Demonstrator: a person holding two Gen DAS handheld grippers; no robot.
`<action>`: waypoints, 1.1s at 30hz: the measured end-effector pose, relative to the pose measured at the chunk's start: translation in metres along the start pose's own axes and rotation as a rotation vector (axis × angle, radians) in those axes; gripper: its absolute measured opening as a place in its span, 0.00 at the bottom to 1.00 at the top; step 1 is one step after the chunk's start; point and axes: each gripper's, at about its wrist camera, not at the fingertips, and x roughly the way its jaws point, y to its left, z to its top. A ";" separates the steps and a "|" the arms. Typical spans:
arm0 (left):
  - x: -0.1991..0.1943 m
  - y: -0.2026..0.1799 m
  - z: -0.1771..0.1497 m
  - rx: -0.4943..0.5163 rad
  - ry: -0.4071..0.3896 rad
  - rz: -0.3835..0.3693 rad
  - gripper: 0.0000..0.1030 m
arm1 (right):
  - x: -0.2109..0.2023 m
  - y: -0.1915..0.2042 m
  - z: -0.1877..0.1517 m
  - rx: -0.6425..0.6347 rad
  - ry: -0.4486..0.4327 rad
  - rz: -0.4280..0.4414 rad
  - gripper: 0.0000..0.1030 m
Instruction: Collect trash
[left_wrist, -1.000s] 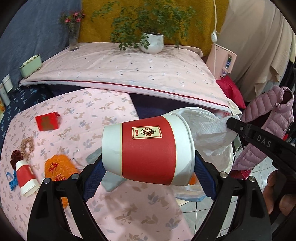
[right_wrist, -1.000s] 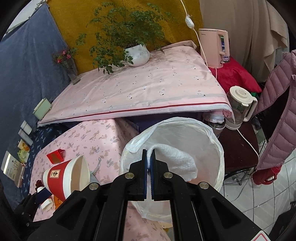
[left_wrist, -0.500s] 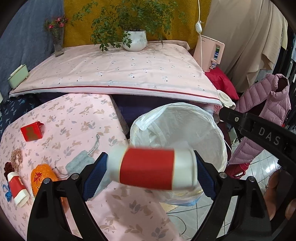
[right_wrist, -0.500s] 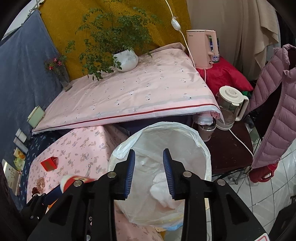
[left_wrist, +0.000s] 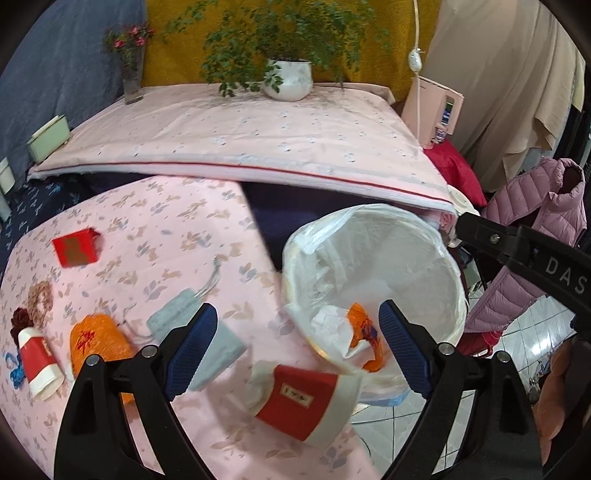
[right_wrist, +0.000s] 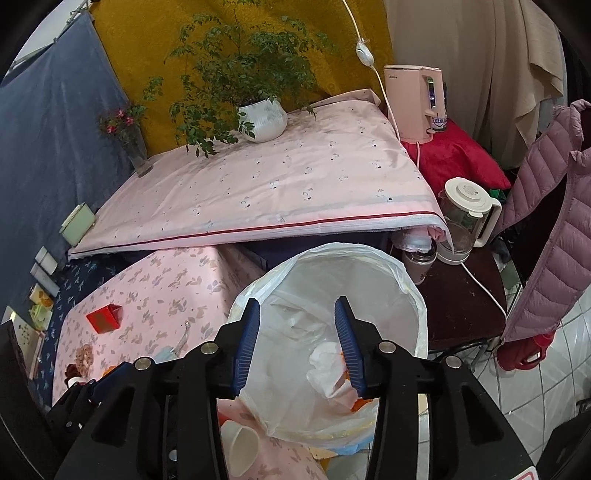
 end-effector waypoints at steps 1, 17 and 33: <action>-0.001 0.007 -0.005 -0.004 0.005 0.014 0.82 | 0.000 0.002 -0.006 -0.003 0.017 0.015 0.40; -0.017 0.084 -0.071 -0.067 0.056 0.189 0.82 | 0.036 0.044 -0.118 -0.084 0.274 0.130 0.40; -0.018 0.096 -0.068 -0.113 0.068 0.186 0.82 | 0.028 0.045 -0.070 -0.070 0.156 0.099 0.04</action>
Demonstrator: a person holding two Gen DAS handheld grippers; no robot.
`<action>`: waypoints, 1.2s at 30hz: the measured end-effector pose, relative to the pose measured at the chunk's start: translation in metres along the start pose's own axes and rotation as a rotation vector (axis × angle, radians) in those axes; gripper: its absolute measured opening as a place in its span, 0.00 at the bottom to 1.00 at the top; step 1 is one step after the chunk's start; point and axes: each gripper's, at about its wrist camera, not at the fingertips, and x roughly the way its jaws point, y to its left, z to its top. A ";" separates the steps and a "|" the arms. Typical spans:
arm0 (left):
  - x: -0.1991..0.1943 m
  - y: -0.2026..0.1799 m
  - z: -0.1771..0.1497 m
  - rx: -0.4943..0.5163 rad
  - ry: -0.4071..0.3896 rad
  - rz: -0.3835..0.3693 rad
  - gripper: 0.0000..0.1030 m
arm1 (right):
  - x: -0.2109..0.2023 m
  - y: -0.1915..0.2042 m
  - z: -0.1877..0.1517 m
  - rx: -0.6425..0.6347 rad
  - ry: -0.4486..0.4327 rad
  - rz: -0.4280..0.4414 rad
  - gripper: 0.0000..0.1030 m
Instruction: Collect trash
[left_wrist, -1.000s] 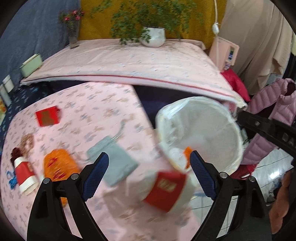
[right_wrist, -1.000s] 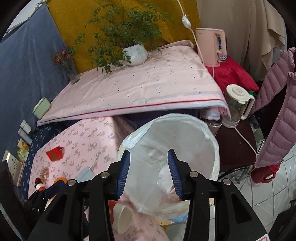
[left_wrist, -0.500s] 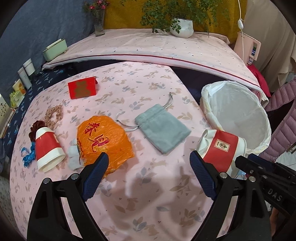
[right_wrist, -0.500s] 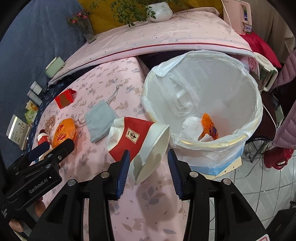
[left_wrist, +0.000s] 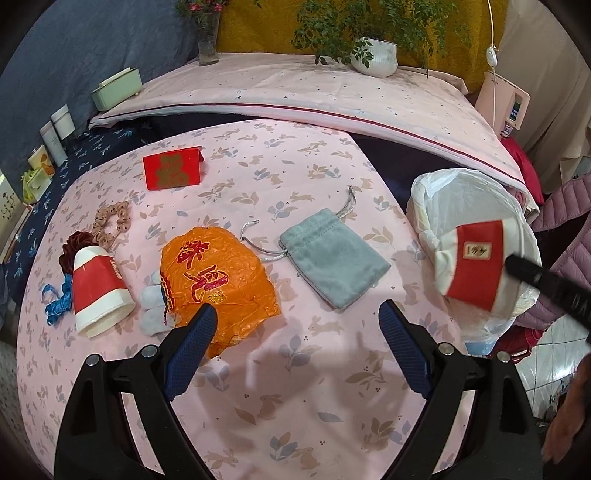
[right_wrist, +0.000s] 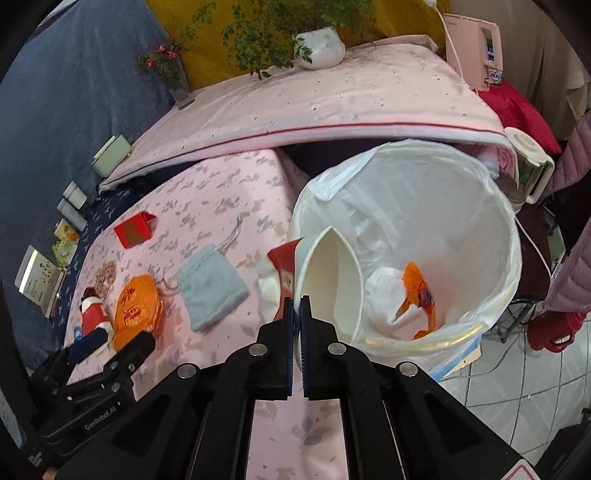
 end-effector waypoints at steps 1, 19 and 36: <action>0.000 0.001 0.000 -0.003 0.001 -0.001 0.82 | -0.002 -0.004 0.006 0.007 -0.014 -0.016 0.04; 0.001 0.018 0.002 -0.054 0.014 0.014 0.83 | -0.009 0.011 0.036 -0.062 -0.086 -0.129 0.30; -0.004 0.059 -0.003 -0.131 0.009 0.045 0.87 | 0.004 0.086 0.015 -0.209 -0.046 -0.062 0.44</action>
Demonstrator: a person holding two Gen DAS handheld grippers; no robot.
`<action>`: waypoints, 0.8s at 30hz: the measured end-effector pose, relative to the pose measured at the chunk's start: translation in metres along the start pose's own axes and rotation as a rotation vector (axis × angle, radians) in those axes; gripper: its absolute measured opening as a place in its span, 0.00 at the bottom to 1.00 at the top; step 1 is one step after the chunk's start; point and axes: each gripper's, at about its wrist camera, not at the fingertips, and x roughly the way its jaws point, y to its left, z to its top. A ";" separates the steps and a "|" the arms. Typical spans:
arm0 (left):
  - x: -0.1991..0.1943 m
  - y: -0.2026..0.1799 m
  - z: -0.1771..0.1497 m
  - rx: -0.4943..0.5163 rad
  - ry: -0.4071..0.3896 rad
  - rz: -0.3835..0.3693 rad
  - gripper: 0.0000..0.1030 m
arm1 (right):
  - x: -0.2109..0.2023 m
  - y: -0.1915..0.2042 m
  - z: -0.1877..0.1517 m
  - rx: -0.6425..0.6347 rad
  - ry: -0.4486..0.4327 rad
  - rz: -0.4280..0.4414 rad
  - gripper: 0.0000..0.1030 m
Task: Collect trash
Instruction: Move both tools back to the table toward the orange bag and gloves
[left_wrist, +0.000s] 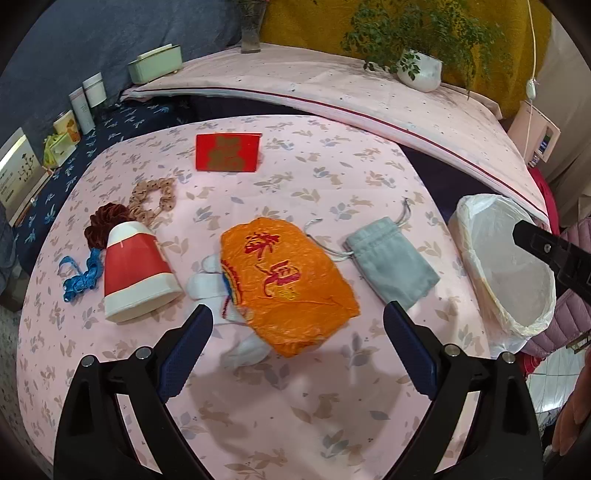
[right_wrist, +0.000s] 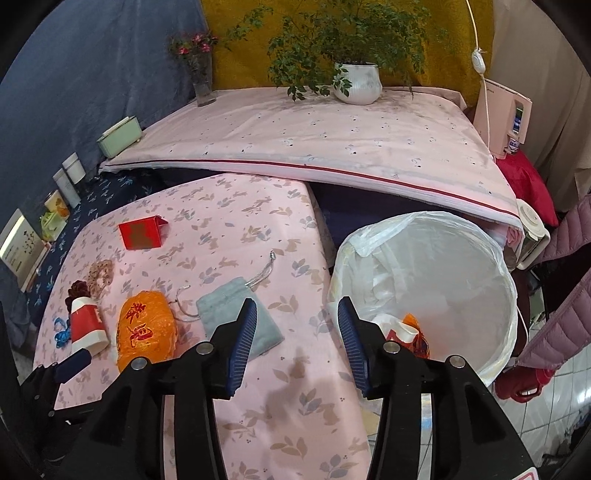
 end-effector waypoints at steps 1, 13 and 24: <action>0.000 0.003 0.000 -0.005 0.001 0.004 0.87 | 0.001 0.003 0.000 -0.005 0.003 0.004 0.44; 0.012 0.046 -0.007 -0.120 0.060 -0.013 0.87 | 0.018 0.035 -0.016 -0.043 0.057 0.045 0.47; 0.014 0.074 -0.012 -0.169 0.080 -0.023 0.86 | 0.038 0.070 -0.034 -0.074 0.138 0.139 0.47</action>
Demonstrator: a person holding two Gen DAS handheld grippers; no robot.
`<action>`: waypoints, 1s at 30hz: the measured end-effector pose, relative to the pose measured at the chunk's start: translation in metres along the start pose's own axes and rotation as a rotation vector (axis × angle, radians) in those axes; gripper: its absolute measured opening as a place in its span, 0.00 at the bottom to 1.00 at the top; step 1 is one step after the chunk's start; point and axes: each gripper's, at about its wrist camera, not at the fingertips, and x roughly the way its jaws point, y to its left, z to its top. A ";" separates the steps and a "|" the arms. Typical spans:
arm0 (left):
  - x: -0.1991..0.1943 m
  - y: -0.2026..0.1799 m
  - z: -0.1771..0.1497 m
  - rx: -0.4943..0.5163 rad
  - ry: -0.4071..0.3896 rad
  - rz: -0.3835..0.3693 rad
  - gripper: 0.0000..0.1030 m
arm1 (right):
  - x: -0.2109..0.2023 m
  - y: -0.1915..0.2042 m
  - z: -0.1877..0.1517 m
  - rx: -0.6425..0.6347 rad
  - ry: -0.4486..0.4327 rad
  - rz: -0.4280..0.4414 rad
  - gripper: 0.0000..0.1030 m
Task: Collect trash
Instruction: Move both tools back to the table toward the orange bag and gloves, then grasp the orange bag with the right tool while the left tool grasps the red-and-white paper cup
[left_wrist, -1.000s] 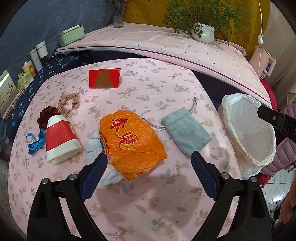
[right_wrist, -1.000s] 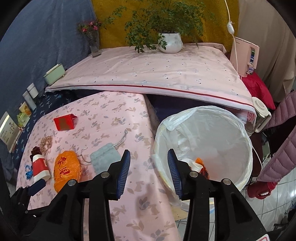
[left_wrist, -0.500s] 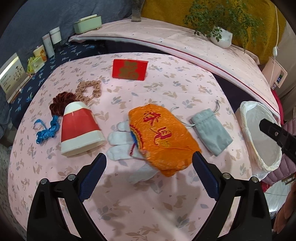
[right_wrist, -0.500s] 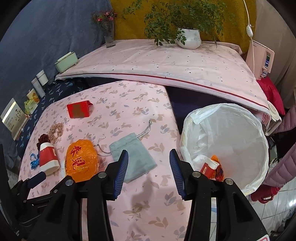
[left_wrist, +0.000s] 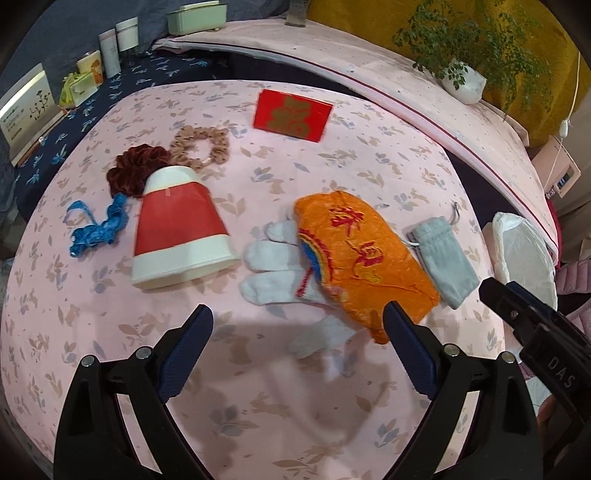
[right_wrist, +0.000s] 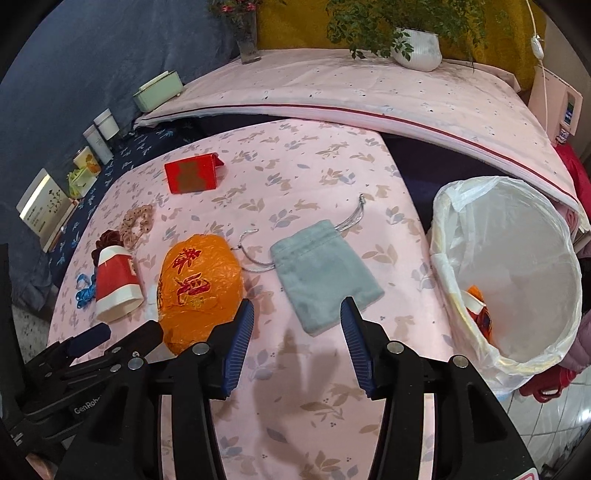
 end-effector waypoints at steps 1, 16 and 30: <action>-0.001 0.005 0.001 -0.009 -0.004 0.008 0.86 | 0.003 0.004 0.000 -0.004 0.005 0.010 0.47; 0.020 0.093 0.029 -0.183 -0.002 0.084 0.87 | 0.059 0.039 -0.001 0.013 0.121 0.106 0.45; 0.044 0.084 0.035 -0.196 0.054 0.024 0.79 | 0.054 0.051 0.003 -0.001 0.112 0.132 0.03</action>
